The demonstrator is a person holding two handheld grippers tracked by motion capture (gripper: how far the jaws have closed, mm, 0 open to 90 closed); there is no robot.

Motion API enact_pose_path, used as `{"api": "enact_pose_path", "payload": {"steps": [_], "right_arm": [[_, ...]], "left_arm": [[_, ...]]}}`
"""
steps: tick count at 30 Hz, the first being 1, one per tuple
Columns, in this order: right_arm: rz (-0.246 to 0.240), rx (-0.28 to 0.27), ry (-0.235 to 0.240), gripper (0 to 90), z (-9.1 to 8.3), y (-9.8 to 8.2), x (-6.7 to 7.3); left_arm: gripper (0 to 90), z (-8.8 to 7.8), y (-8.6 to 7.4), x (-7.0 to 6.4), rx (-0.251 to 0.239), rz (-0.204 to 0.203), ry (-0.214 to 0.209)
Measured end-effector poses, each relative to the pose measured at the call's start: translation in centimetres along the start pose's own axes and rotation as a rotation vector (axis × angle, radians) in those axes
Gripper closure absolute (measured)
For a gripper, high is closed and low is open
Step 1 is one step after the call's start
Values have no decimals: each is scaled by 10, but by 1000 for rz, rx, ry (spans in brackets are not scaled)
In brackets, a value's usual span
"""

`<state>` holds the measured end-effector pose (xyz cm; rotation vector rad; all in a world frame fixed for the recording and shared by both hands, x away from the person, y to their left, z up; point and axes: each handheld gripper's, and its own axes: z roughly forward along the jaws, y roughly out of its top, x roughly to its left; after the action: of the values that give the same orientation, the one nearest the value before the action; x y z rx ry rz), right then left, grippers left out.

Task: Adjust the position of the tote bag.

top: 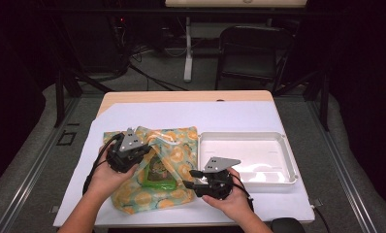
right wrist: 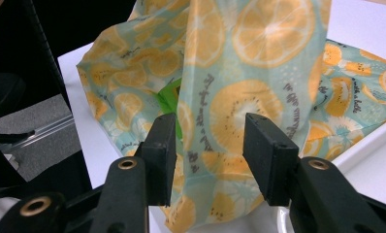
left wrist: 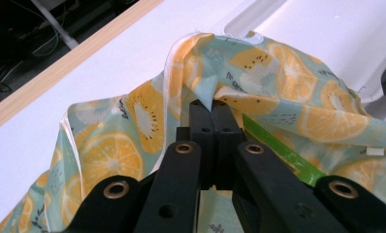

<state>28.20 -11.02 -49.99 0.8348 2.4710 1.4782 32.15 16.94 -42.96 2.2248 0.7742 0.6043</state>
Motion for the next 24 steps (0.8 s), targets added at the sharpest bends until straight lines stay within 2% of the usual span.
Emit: {"api": "enact_pose_path", "payload": {"steps": [5,8,11,12,17,20,24], "right_arm": [[6,3,-2,561,1,0,0],[-1,6,-7,561,1,0,1],[-11,12,-15,561,1,0,2],[-11,13,-16,561,1,0,2],[-25,32,-16,568,2,0,2],[-39,40,-20,584,3,3,4],[-42,52,10,608,2,10,6]], "left_arm": [[900,4,11,7,21,18,-4],[900,5,18,14,31,8,-12],[900,7,29,22,41,-10,-36],[900,8,30,22,41,-19,-34],[900,14,41,26,87,10,-12],[900,18,50,28,106,5,-4],[900,22,58,30,127,17,6]]}}
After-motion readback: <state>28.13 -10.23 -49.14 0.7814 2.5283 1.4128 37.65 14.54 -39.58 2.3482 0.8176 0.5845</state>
